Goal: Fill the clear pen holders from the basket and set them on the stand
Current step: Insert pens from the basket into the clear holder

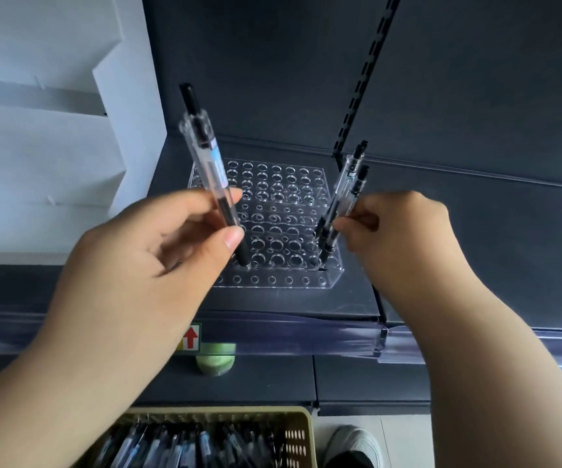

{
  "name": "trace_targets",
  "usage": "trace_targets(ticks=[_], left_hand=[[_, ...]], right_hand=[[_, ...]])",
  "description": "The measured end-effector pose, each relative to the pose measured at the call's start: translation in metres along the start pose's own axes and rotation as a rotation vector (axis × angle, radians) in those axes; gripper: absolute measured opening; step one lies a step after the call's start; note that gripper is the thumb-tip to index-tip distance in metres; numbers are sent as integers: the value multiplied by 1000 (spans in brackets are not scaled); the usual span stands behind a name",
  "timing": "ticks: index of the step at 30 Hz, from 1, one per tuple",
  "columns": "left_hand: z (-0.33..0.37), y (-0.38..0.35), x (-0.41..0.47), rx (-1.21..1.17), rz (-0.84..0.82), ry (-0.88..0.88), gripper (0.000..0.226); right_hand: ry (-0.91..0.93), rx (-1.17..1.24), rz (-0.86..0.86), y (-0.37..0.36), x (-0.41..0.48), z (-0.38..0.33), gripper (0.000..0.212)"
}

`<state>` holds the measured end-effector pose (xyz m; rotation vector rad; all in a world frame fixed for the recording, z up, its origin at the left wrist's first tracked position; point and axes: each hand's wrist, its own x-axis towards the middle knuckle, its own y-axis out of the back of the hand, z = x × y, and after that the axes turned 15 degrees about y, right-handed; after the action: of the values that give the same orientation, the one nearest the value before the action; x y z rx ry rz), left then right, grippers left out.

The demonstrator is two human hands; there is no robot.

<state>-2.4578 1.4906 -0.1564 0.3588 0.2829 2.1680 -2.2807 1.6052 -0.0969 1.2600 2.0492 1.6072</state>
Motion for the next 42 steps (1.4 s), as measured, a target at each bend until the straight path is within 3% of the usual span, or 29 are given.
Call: trace_targets(ticks=[10, 20, 25, 29, 42], left_hand=[[64, -42, -17, -74, 12, 19, 16], [62, -89, 2, 219, 7, 22, 15], [52, -93, 3, 356, -35, 126, 14], [52, -94, 0, 341, -18, 137, 24], [49, -96, -5, 287, -8, 144, 17]], right_hand=[[-31, 44, -42, 16, -8, -1, 25], [-102, 84, 37, 33, -16, 20, 14], [-83, 121, 40, 37, -19, 20, 18], [-79, 137, 12, 38, -21, 16, 22], [-120, 165, -52, 34, -25, 12, 20]])
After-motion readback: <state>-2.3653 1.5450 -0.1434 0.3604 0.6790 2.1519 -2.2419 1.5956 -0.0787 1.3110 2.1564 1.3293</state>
